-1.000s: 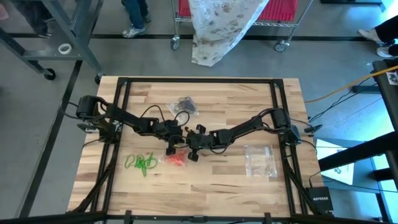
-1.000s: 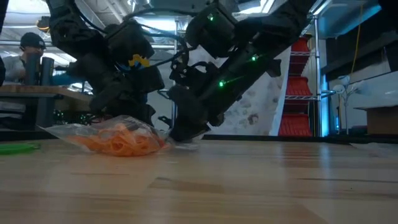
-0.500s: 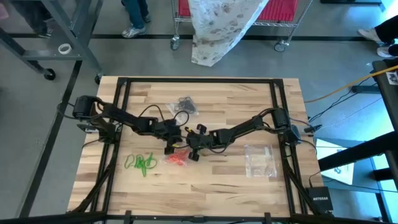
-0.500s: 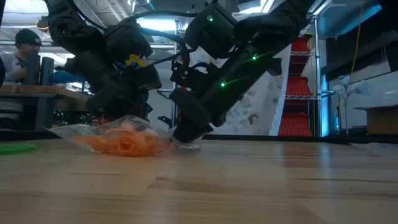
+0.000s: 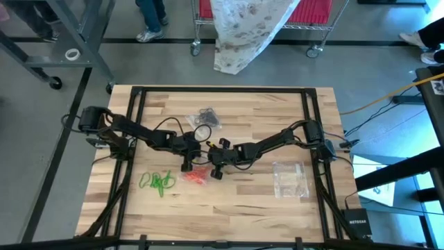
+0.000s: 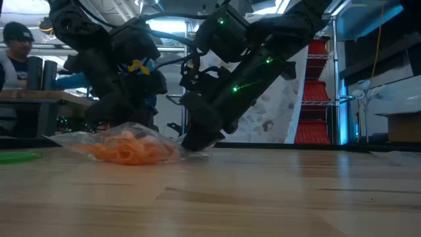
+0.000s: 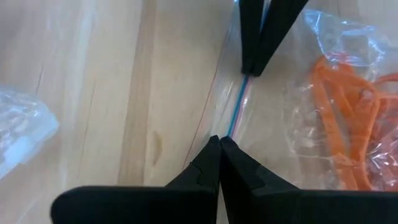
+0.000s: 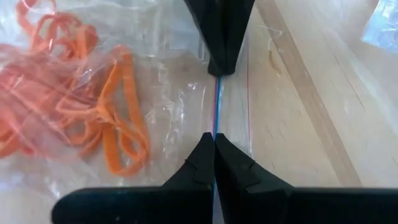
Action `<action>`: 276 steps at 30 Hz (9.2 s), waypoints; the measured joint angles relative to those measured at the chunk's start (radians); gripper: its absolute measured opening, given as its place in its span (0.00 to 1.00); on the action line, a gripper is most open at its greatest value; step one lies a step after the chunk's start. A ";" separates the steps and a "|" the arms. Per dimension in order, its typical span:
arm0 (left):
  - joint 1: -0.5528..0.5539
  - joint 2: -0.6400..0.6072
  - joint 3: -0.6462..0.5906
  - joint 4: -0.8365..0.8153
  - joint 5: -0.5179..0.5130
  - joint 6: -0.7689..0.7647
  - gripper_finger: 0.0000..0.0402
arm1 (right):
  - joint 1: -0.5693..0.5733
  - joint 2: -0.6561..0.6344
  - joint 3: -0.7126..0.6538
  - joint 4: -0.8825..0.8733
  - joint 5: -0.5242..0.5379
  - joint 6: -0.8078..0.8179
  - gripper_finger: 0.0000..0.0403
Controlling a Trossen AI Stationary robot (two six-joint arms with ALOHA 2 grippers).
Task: Sort rubber bands
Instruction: Close the transparent zip bag, then open the transparent zip bag
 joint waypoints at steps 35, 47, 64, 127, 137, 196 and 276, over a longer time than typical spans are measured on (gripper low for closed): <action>-0.001 -0.102 0.002 -0.327 -0.097 0.054 0.00 | 0.001 0.000 -0.001 -0.037 -0.030 0.003 0.01; 0.000 -0.154 0.004 -0.475 -0.097 0.030 0.00 | 0.001 0.000 -0.001 -0.032 -0.042 0.011 0.01; 0.000 -0.404 0.040 -0.649 -0.100 -0.085 0.00 | 0.002 -0.001 -0.003 -0.036 -0.049 0.030 0.01; 0.017 -0.508 -0.007 -0.342 0.012 -0.393 0.00 | 0.176 -0.212 -0.004 0.018 -0.162 0.415 0.01; -0.212 -0.593 0.001 -0.280 -0.023 -0.533 0.00 | 0.256 -0.388 -0.003 -0.525 -0.123 0.493 0.01; -0.273 -0.151 0.171 0.114 -0.049 -0.603 0.00 | 0.263 -0.615 -0.234 -0.866 0.084 0.728 0.48; -0.140 0.148 0.448 -0.398 0.063 -0.447 0.46 | 0.411 -0.374 -0.251 -0.145 0.078 0.668 0.48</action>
